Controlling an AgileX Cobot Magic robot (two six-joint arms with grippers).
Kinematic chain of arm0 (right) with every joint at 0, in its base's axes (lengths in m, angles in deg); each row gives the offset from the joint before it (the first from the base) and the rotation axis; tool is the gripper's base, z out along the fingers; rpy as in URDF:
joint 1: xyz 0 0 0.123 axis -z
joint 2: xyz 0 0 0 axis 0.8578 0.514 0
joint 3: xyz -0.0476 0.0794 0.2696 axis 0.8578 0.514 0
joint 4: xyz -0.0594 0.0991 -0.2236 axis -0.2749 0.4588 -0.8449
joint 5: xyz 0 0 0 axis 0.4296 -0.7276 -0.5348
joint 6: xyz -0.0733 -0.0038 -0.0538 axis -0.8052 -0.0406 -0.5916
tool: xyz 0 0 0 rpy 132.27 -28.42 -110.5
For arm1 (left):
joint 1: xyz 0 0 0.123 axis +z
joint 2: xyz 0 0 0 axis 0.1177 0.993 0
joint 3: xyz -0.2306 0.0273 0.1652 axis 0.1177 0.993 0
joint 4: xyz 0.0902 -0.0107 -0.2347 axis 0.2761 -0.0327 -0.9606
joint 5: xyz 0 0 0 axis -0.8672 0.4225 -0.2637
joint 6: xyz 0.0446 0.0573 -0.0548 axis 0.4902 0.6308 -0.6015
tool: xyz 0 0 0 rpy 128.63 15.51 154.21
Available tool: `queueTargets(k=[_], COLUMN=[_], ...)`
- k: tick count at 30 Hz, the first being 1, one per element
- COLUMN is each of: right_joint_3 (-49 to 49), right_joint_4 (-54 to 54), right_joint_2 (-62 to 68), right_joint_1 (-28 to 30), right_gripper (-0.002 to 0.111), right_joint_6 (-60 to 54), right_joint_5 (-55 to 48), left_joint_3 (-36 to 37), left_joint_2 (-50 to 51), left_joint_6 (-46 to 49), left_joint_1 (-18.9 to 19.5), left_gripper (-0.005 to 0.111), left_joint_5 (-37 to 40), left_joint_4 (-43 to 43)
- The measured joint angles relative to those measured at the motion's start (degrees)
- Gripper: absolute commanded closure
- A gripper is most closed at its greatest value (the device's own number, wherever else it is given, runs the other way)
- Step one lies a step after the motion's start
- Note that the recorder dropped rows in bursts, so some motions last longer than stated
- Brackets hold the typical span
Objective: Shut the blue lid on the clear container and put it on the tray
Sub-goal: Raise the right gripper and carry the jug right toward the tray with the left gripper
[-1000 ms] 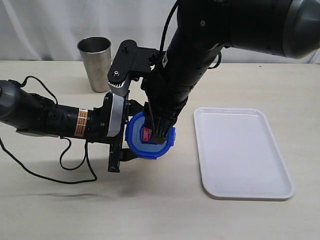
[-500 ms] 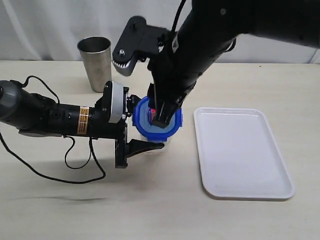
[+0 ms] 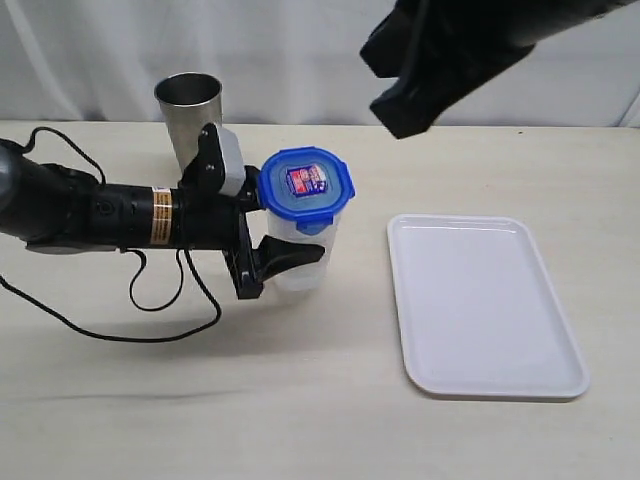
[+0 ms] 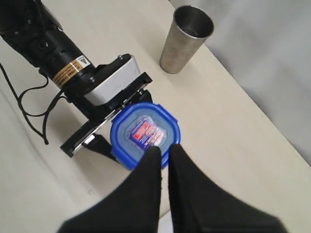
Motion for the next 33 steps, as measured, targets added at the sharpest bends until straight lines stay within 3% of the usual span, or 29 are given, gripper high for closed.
queueTargets(k=[8, 18, 24, 33], right_joint_3=[18.6, 42.5, 48.8, 49.8], right_joint_4=[0.0, 0.0, 0.0, 0.0], right_joint_2=[-18.0, -46.3, -60.2, -70.3], right_joint_1=[0.0, 0.0, 0.0, 0.0], right_gripper=[0.103, 0.103, 0.103, 0.103], right_joint_6=[4.8, 7.5, 8.1, 8.3], right_joint_5=[11.5, 28.0, 31.1, 31.7], left_joint_3=[-0.2, -8.0, -13.5, -23.0], left_joint_2=[-6.7, -7.0, -7.0, -0.4], left_joint_6=[-7.8, -8.9, -9.0, -7.7], left_joint_1=[-1.6, -14.5, -20.6, -30.5], left_gripper=[0.107, 0.107, 0.107, 0.107], left_joint_5=[6.9, 33.6, 46.3, 61.2], left_joint_4=[1.9, 9.6, 14.3, 26.7])
